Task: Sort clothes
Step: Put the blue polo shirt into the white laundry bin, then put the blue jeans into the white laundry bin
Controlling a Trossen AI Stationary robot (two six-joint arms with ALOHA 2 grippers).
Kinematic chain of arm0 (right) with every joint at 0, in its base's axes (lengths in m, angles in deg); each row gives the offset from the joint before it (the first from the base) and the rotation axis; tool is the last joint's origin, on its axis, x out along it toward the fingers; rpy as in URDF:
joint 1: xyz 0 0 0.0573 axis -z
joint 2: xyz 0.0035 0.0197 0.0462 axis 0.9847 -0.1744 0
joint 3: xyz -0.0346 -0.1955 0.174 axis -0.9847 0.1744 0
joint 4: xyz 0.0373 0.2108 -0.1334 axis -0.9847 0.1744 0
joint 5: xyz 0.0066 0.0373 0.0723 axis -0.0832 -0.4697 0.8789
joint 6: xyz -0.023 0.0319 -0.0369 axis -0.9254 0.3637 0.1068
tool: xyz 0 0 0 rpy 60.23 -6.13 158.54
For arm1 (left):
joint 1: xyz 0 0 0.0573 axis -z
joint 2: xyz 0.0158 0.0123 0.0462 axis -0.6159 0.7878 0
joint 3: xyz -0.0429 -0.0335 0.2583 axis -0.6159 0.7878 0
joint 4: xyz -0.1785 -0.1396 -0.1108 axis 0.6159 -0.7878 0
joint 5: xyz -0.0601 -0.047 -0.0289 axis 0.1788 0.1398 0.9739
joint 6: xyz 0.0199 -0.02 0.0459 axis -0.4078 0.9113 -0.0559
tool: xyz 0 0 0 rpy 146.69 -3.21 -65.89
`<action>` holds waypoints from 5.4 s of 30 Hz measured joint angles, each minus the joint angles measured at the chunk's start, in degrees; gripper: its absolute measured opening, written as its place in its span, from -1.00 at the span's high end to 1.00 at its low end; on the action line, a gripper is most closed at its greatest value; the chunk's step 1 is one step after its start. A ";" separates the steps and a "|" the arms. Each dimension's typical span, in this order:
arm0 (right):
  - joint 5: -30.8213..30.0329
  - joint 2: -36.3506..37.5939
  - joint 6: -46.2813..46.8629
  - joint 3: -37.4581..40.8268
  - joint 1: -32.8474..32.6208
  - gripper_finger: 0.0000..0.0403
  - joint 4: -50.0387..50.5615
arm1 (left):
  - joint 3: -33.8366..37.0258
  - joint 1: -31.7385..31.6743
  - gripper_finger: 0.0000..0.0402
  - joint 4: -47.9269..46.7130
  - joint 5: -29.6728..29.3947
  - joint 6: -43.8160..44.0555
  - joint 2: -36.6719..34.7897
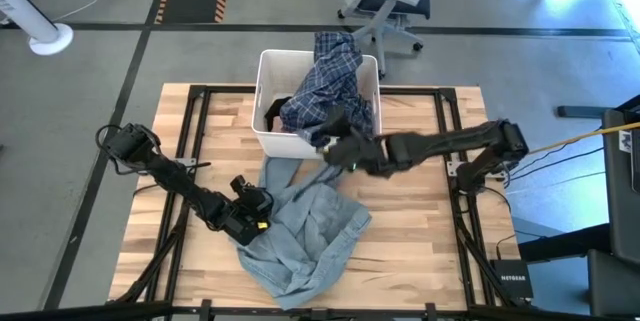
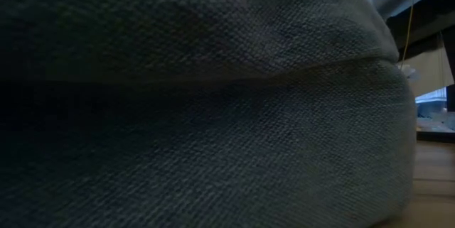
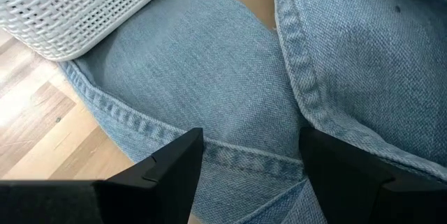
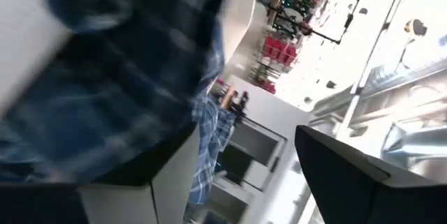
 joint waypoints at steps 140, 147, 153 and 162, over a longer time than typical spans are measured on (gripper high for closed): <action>39.40 -4.53 28.47 17.86 -8.31 -0.39 -0.22 | 3.08 -13.29 -0.16 49.35 24.61 -30.96 6.23; 40.40 -4.52 20.84 19.24 -8.38 -0.39 -12.59 | 3.08 -13.29 -0.16 49.36 24.31 -30.63 6.23; 45.79 -4.52 14.76 19.24 -8.31 -0.39 -20.98 | 3.08 -13.29 -0.16 49.64 24.02 -31.08 6.23; 48.02 -10.05 11.05 19.13 -6.76 -0.39 -23.86 | 3.10 -13.29 -0.16 51.71 23.78 -32.08 6.21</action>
